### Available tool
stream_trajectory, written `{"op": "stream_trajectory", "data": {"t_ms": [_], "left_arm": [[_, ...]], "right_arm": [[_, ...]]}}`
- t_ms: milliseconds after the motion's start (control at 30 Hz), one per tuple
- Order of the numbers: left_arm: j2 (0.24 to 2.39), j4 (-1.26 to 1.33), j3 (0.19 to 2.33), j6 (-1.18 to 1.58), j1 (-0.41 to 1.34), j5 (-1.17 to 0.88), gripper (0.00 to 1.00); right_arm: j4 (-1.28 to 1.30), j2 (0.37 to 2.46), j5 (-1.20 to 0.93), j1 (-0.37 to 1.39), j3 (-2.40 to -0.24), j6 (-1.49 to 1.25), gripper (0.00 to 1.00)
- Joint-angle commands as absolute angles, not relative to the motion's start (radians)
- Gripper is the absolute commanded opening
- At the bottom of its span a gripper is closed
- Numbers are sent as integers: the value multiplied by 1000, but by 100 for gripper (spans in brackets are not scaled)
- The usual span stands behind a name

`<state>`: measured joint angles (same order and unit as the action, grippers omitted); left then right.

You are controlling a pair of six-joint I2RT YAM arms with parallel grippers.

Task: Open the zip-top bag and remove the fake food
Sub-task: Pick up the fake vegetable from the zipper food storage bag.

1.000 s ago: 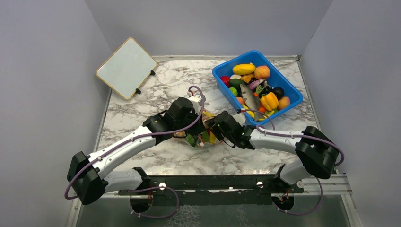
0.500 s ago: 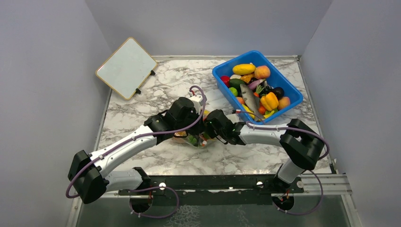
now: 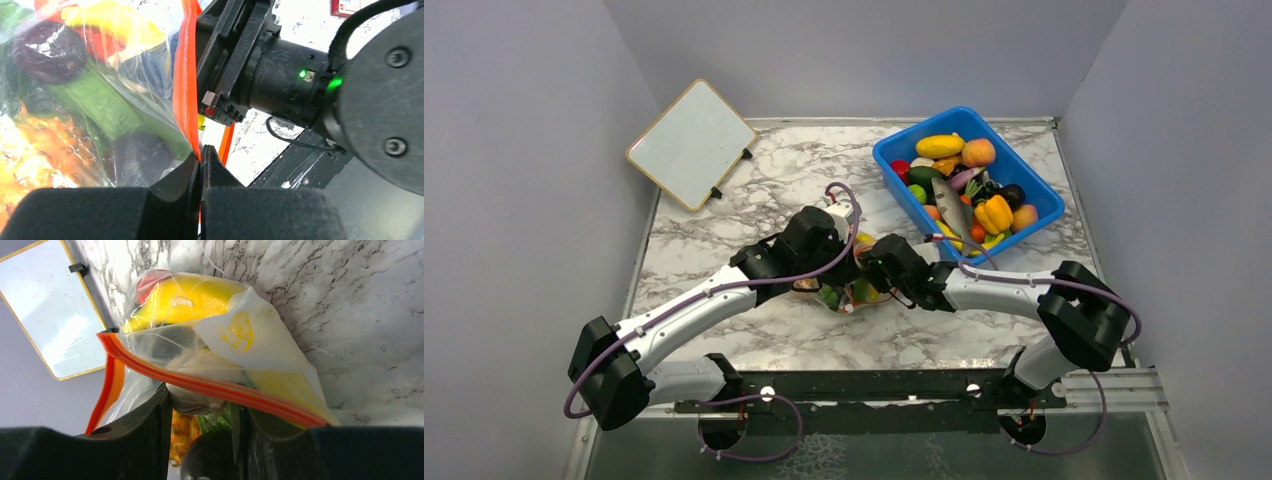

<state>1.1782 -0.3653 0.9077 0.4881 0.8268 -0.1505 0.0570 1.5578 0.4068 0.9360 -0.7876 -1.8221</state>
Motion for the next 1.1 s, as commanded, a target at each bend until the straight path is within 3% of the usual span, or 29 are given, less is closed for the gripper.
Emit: {"op": "stream_trajectory", "data": {"t_ms": [0,667,1067], "left_arm": [[1184,-332,914,491,831,-176,0],[1160,-347,894,475,831,-116,0],[1152,-353,878,327,831,-79,0]], "right_arm": [[94,1499,458,934,-755,-1761,24],[40,1330,388,930,-701,-1272,23],[114,1174,356,931,-678,-943,22]]}}
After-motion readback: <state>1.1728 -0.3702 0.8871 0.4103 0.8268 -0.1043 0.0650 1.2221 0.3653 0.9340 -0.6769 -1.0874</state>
